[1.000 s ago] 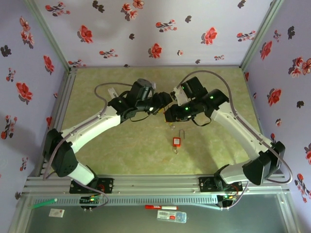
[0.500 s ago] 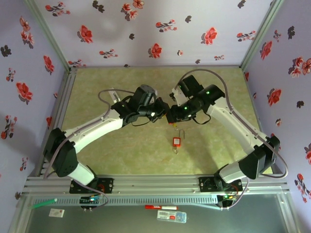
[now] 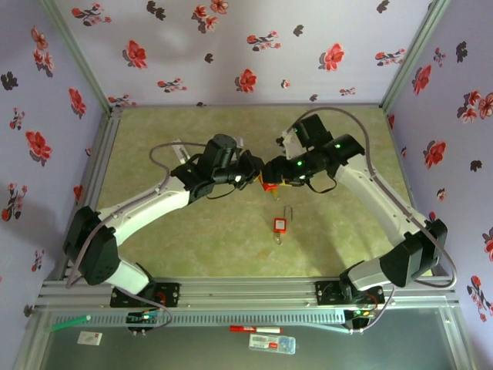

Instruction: Unlock with the key

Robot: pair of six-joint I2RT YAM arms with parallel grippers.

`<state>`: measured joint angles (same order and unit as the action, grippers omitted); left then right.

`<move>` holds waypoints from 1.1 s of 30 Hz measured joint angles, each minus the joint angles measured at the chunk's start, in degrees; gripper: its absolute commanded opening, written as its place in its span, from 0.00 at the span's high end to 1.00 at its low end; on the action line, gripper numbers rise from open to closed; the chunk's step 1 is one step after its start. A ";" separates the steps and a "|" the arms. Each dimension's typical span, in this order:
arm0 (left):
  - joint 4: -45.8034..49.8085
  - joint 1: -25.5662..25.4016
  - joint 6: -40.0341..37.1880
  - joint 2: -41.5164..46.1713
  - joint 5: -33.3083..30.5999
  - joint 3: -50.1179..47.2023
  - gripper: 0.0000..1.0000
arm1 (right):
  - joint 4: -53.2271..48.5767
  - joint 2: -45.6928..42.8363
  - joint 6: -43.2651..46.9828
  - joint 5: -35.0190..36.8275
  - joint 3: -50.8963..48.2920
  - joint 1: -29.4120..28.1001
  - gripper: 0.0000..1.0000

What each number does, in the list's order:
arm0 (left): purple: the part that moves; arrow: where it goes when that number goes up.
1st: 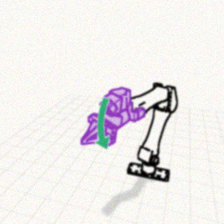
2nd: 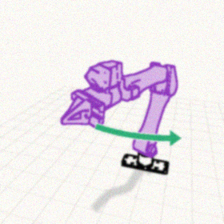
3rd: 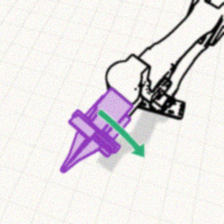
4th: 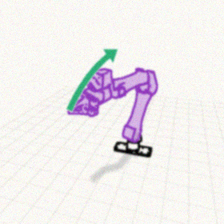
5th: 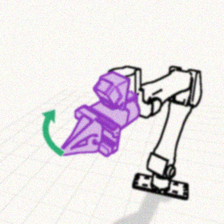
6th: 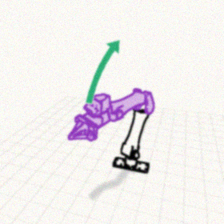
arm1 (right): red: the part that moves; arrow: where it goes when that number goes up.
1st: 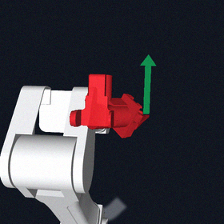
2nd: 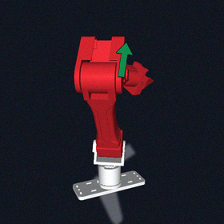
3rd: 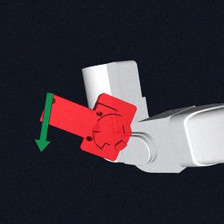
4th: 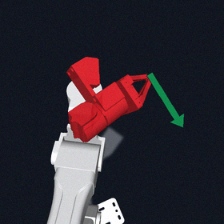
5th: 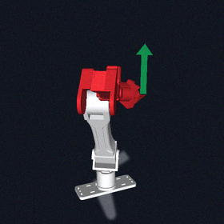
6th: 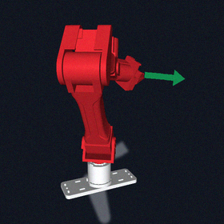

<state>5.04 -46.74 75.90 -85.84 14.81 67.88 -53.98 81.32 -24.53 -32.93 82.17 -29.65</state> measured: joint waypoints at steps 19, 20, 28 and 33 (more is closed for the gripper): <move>-10.01 2.78 -3.82 6.99 -9.07 -4.22 1.00 | 41.46 -15.65 -42.16 -12.55 -30.23 7.54 0.56; -10.47 2.78 -3.89 6.99 -9.38 -4.24 1.00 | 43.52 -15.91 -43.74 -12.63 -30.91 7.54 0.56; -11.08 2.78 -4.07 6.99 -10.45 -4.24 1.00 | 55.91 -16.46 -52.70 -12.98 -33.55 7.52 0.66; -11.13 2.78 -4.04 6.99 -11.32 -4.24 1.00 | 59.21 -16.72 -55.08 -13.20 -34.95 6.99 0.69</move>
<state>-6.09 -43.97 71.85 -78.85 3.49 63.64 5.23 64.60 -79.61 -46.13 47.22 -22.65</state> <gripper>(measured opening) 0.084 0.311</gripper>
